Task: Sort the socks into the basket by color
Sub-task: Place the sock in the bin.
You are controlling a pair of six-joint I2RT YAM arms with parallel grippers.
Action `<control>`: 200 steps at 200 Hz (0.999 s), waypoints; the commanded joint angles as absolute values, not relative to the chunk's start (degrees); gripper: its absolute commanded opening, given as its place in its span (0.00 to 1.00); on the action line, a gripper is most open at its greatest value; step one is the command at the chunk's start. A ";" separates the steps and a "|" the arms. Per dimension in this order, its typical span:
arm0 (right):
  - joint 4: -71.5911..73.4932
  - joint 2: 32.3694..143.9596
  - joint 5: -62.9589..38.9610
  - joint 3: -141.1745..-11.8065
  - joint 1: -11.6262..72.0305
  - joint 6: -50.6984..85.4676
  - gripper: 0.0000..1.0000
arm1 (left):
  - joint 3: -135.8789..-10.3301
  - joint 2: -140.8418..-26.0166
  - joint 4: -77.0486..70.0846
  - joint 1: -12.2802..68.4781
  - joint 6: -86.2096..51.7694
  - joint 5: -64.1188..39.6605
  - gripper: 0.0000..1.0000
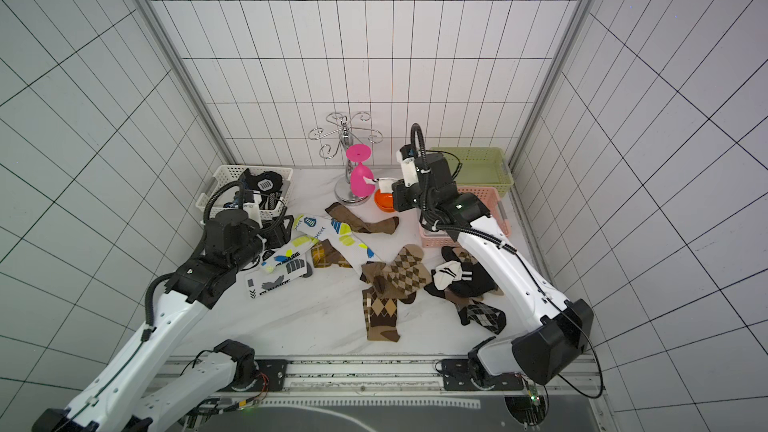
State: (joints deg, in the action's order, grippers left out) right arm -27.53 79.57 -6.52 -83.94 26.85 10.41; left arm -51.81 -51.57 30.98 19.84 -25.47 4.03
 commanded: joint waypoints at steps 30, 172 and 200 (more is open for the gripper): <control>-24.99 81.91 -12.04 -83.18 10.15 16.91 0.00 | -51.44 -54.88 28.21 23.44 -26.98 7.52 0.66; -13.87 103.38 -19.06 -69.07 1.54 24.38 0.00 | -49.48 -60.16 29.19 23.37 -26.61 7.43 0.69; -12.80 104.43 -19.16 -67.90 1.47 24.78 0.00 | -49.31 -60.62 29.23 23.47 -26.65 6.19 0.69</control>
State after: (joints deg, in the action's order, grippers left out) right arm -15.94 104.12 -18.13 -71.20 2.02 23.18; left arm -50.02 -60.10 30.30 23.31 -26.15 6.98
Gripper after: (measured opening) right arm 0.050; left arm 0.690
